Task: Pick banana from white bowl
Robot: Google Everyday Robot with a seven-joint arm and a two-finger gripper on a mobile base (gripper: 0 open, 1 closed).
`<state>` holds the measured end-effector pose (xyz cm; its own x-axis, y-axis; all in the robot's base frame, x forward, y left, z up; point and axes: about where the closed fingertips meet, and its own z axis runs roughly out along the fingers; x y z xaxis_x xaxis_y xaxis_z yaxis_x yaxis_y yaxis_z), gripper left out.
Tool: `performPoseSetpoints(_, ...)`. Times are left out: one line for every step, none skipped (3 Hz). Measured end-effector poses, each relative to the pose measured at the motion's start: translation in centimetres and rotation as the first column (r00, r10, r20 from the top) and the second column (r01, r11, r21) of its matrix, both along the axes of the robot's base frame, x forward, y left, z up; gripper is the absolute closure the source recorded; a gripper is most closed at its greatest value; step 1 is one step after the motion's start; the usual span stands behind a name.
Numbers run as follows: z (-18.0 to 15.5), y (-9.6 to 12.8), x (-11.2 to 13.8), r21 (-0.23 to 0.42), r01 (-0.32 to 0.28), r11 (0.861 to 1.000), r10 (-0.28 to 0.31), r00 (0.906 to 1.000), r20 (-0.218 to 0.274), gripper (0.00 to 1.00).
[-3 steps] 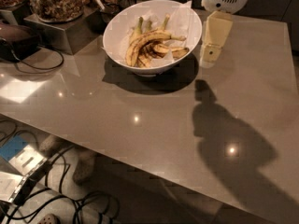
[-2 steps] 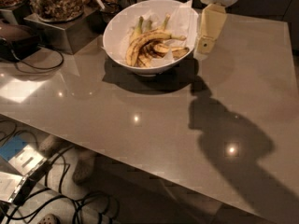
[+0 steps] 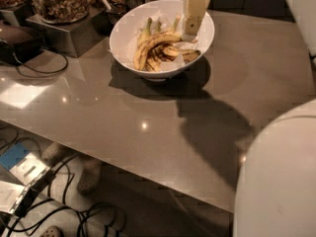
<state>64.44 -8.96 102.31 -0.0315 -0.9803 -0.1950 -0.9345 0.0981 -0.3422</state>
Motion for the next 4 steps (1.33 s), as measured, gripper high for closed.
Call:
performPoseSetpoints(0.7,0.9,1.0,0.022,-0.006,1.0,0.005,0.9992,0.039,0.0)
performPoseSetpoints(0.1,1.8,2.0,0.045,-0.031,0.999,0.03,0.9994,0.018,0.0)
performPoseSetpoints(0.0,2.4,3.6,0.066,-0.042,0.997,0.041,0.999,0.017,0.0)
performPoseSetpoints(-0.1,2.8,5.1,0.074,-0.042,0.996,0.04,0.9988,0.029,0.0)
